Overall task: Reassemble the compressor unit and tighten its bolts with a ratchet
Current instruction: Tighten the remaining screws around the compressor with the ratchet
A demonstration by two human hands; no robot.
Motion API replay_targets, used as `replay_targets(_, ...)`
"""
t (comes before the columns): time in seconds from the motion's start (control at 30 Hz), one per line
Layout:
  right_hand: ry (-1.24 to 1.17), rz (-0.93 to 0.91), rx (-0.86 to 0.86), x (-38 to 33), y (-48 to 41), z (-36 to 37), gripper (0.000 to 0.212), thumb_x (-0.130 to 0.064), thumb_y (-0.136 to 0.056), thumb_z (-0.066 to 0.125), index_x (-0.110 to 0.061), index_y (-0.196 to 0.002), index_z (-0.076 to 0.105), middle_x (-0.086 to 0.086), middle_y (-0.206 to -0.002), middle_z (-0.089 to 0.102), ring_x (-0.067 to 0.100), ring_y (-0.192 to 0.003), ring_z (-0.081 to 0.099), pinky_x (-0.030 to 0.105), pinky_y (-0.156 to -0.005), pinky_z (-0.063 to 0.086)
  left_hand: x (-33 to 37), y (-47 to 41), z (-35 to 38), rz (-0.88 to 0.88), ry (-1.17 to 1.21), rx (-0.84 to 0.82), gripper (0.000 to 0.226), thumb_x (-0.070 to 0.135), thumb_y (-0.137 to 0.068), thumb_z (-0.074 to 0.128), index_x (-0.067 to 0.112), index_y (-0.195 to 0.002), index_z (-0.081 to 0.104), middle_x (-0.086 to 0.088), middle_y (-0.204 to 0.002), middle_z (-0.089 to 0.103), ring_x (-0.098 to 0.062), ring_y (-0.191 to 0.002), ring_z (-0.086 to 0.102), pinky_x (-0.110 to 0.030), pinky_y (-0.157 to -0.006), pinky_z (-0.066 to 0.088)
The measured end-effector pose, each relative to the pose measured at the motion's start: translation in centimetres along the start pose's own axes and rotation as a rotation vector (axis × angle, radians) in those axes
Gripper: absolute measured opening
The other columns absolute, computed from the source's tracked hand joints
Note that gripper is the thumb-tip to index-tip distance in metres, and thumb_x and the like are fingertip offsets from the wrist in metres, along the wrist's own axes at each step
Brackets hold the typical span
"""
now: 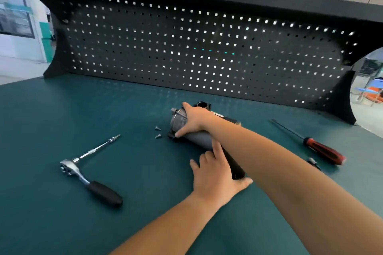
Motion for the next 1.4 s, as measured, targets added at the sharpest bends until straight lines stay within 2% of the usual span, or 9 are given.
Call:
replay_targets(0.13,0.020,0.019,0.010,-0.3,-0.2,-0.1,0.115,-0.056,-0.062,0.078,-0.016,-0.147,0.012,0.011,-0.140,0.045,0.036,-0.126,0.043,0.047,-0.100,0.041,0.4,-0.6,0.3,-0.011,-0.055,-0.045,0.081,0.052,-0.081,0.050,0.005,-0.140,0.021,-0.013,-0.128,0.043,-0.030,-0.120,0.038,-0.054,-0.105,0.024)
replay_targets(0.3,-0.003,-0.022,0.082,-0.4,-0.2,-1.2,0.102,-0.050,-0.062,0.080,-0.016,-0.142,0.026,0.008,-0.135,0.050,0.031,-0.118,0.050,0.043,-0.095,0.046,0.1,-0.9,-0.7,-0.005,0.078,-0.017,0.108,0.055,-0.072,0.063,0.008,-0.144,-0.002,-0.010,-0.127,0.045,-0.027,-0.119,0.043,-0.042,-0.101,0.031)
replay_targets(0.6,-0.132,0.057,0.138,1.1,-0.6,-2.8,0.082,-0.048,-0.060,0.081,-0.012,-0.124,0.043,0.006,-0.117,0.056,0.027,-0.107,0.054,0.038,-0.086,0.049,0.0,-1.2,-3.1,0.103,0.134,-0.017,0.104,0.045,-0.060,0.070,0.031,-0.132,-0.004,-0.002,-0.111,0.053,-0.026,-0.102,0.054,-0.032,-0.080,0.043)
replay_targets(0.73,-0.353,0.106,0.293,3.2,1.6,-6.2,0.079,-0.047,-0.060,0.082,-0.014,-0.121,0.044,-0.001,-0.102,0.052,0.021,-0.099,0.054,0.031,-0.074,0.044,0.9,-0.8,-4.6,0.197,0.082,-0.066,0.106,0.040,-0.058,0.069,0.044,-0.129,-0.009,0.001,-0.104,0.041,-0.030,-0.098,0.054,-0.031,-0.070,0.038)
replay_targets(0.93,-0.682,0.137,0.559,7.3,6.9,-9.4,0.098,-0.044,-0.059,0.083,-0.018,-0.140,0.034,-0.003,-0.126,0.052,0.019,-0.116,0.050,0.028,-0.087,0.043,3.9,0.3,-5.2,0.351,-0.113,-0.099,0.102,0.040,-0.059,0.070,0.042,-0.127,-0.006,0.003,-0.098,0.025,-0.020,-0.081,0.038,-0.029,-0.063,0.034)
replay_targets(1.07,-0.885,0.171,0.732,10.4,10.7,-10.7,0.074,-0.040,-0.057,0.086,-0.020,-0.118,0.051,-0.007,-0.105,0.060,0.016,-0.100,0.059,0.036,-0.089,0.051,5.6,0.7,-5.8,0.455,-0.265,-0.073,0.098,0.039,-0.060,0.069,0.037,-0.127,-0.003,0.002,-0.092,0.021,-0.020,-0.076,0.038,-0.027,-0.055,0.028)
replay_targets(1.13,-1.029,0.194,0.823,12.4,12.7,-10.8,0.076,-0.038,-0.055,0.087,-0.022,-0.120,0.051,-0.006,-0.110,0.061,0.015,-0.100,0.060,0.036,-0.088,0.052,6.6,1.0,-6.1,0.519,-0.317,-0.035,0.094,0.039,-0.061,0.069,0.035,-0.125,0.000,0.002,-0.093,0.023,-0.022,-0.077,0.043,-0.027,-0.053,0.025)
replay_targets(1.33,-1.394,0.225,1.034,17.6,17.8,-9.9,0.054,-0.027,-0.059,0.087,-0.034,-0.099,0.051,-0.012,-0.095,0.062,0.000,-0.077,0.063,0.012,-0.051,0.049,8.6,1.0,-6.3,0.699,-0.298,-0.022,0.085,0.035,-0.066,0.065,0.032,-0.130,0.010,0.005,-0.120,0.032,-0.021,-0.093,0.051,-0.026,-0.071,0.027)
replay_targets(1.4,-1.430,0.237,1.073,18.1,18.5,-9.7,0.059,-0.026,-0.060,0.086,-0.028,-0.107,0.051,-0.012,-0.094,0.062,0.000,-0.076,0.062,0.009,-0.048,0.046,8.5,0.5,-6.0,0.720,-0.243,-0.120,0.083,0.034,-0.067,0.066,0.036,-0.130,0.011,0.009,-0.123,0.029,-0.017,-0.094,0.051,-0.024,-0.074,0.031)
Point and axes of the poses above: each hand's wrist, its own y-axis away from the middle knuckle, its own z-axis out of the palm, x = y × z, the point moved 10 cm from there along -y, towards the middle knuckle
